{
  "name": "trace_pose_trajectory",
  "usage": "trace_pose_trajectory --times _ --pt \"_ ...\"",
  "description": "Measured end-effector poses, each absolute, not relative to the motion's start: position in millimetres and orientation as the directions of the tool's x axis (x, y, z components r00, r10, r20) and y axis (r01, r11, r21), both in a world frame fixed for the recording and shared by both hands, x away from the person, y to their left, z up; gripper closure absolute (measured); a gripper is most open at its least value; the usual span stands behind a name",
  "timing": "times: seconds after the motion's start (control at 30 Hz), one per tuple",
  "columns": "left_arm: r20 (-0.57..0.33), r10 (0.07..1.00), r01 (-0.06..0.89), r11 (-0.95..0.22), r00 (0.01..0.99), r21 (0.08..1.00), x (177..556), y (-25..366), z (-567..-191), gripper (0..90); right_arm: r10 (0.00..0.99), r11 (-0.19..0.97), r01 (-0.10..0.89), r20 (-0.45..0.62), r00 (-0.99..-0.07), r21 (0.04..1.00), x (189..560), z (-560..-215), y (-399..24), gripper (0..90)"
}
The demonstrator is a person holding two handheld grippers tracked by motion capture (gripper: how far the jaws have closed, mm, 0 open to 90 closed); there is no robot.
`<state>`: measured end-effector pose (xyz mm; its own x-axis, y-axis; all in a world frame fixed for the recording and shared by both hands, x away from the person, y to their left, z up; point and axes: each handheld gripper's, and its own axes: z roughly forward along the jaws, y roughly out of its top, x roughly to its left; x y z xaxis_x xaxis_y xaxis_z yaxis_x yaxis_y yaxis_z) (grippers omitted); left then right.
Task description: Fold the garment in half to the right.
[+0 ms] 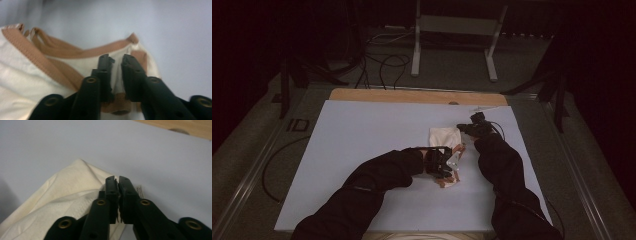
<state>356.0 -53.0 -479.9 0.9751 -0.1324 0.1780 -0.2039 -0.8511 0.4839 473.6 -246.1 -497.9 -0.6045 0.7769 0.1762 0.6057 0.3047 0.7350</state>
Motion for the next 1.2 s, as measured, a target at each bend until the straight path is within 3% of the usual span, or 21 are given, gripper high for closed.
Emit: trace_pose_trajectory --times 0.1,0.17,0.3,0.4,0.7,0.9,0.93,1.07,1.2 --pt "0.181 -0.125 -0.203 -0.832 0.975 0.516 353 -54 -479 67.5 0.786 0.295 0.616 0.181 -0.591 0.731 475 -501 -248 71.4" --pt "0.179 -0.120 -0.199 -0.824 0.976 0.530 353 -54 -478 61.1 0.791 0.299 0.627 0.181 -0.584 0.719 476 -503 -249 56.4" --pt "0.180 -0.112 -0.194 -0.814 0.977 0.547 351 -54 -475 52.9 0.809 0.315 0.652 0.164 -0.565 0.689 479 -504 -251 39.6" --pt "0.173 -0.090 -0.175 -0.797 0.981 0.578 351 -50 -469 49.5 0.825 0.330 0.654 0.129 -0.551 0.681 480 -502 -253 33.7" --pt "0.180 0.017 -0.103 -0.766 0.984 0.635 351 -22 -447 37.9 0.863 0.302 0.655 0.093 -0.496 0.692 478 -490 -269 28.5" --pt "0.135 0.085 -0.029 -0.735 0.987 0.678 352 4 -440 19.9 0.882 0.269 0.647 0.088 -0.464 0.713 471 -475 -280 26.2" --pt "0.124 0.079 -0.028 -0.728 0.989 0.685 351 9 -439 13.6 0.878 0.271 0.637 0.086 -0.471 0.722 470 -473 -281 27.0" --pt "0.106 0.123 0.018 -0.730 0.987 0.683 349 26 -440 5.6 0.862 0.269 0.617 0.100 -0.496 0.740 463 -461 -278 32.2" --pt "0.060 0.158 0.071 -0.709 0.986 0.701 342 46 -444 2.8 0.847 0.265 0.622 0.129 -0.515 0.737 462 -458 -274 37.3"
